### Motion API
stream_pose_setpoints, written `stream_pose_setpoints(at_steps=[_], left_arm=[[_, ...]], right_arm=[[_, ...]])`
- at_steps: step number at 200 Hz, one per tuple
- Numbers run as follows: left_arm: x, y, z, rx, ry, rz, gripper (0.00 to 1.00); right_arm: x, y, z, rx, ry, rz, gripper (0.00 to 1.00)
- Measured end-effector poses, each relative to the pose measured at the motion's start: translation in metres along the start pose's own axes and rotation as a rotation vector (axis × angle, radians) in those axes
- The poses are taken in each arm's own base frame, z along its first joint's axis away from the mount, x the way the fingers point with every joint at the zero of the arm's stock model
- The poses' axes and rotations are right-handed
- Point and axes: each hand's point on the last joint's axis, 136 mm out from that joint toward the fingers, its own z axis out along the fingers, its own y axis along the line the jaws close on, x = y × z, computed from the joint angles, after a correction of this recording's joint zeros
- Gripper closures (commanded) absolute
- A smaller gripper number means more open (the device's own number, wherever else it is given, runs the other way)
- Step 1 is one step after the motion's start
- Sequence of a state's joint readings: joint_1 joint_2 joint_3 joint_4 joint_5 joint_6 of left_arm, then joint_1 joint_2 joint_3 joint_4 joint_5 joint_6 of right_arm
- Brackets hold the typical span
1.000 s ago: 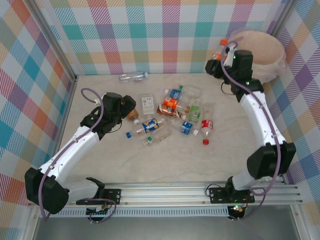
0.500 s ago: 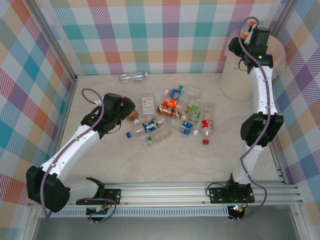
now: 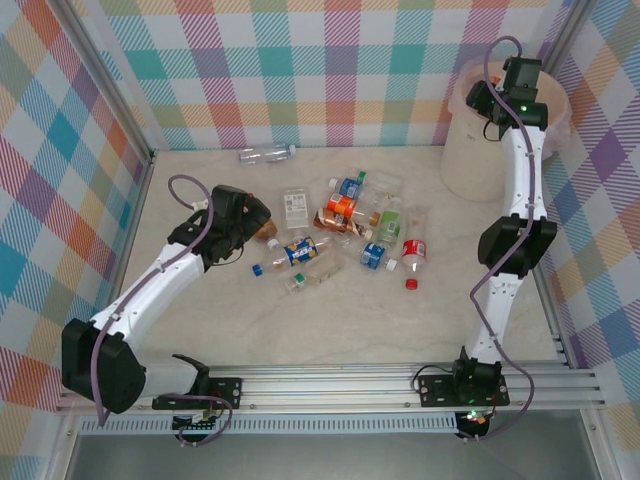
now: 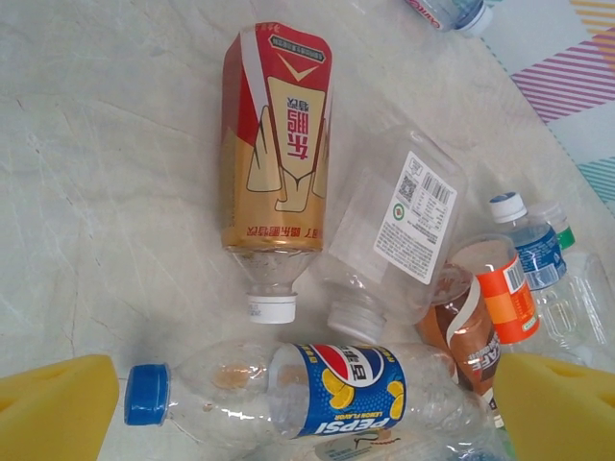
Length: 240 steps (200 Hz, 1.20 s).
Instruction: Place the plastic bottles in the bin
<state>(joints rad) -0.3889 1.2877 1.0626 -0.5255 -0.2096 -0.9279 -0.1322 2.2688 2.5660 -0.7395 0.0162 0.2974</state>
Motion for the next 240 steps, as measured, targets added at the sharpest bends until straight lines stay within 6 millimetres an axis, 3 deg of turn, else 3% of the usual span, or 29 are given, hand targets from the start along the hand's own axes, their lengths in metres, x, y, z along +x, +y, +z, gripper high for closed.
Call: stream_pose_setpoints(at_steps=[24, 83, 135, 196, 240], left_arm=[[0.004, 0.003, 0.007, -0.016, 0.018, 0.002, 0.00], [0.013, 0.010, 0.024, -0.055, 0.066, 0.006, 0.00], [0.017, 0.009, 0.026, -0.050, 0.088, 0.004, 0.00], [0.016, 0.010, 0.026, -0.050, 0.087, 0.001, 0.00], [0.014, 0.012, 0.026, -0.055, 0.083, -0.005, 0.00]], right_arm=[[0.011, -0.001, 0.001, -0.017, 0.052, -0.001, 0.51], [0.042, 0.021, -0.007, -0.155, 0.195, -0.006, 0.52], [0.062, 0.036, -0.031, -0.249, 0.278, 0.006, 0.51], [0.063, 0.053, -0.041, -0.348, 0.297, 0.021, 0.20], [0.056, 0.058, -0.042, -0.366, 0.272, 0.024, 0.13]])
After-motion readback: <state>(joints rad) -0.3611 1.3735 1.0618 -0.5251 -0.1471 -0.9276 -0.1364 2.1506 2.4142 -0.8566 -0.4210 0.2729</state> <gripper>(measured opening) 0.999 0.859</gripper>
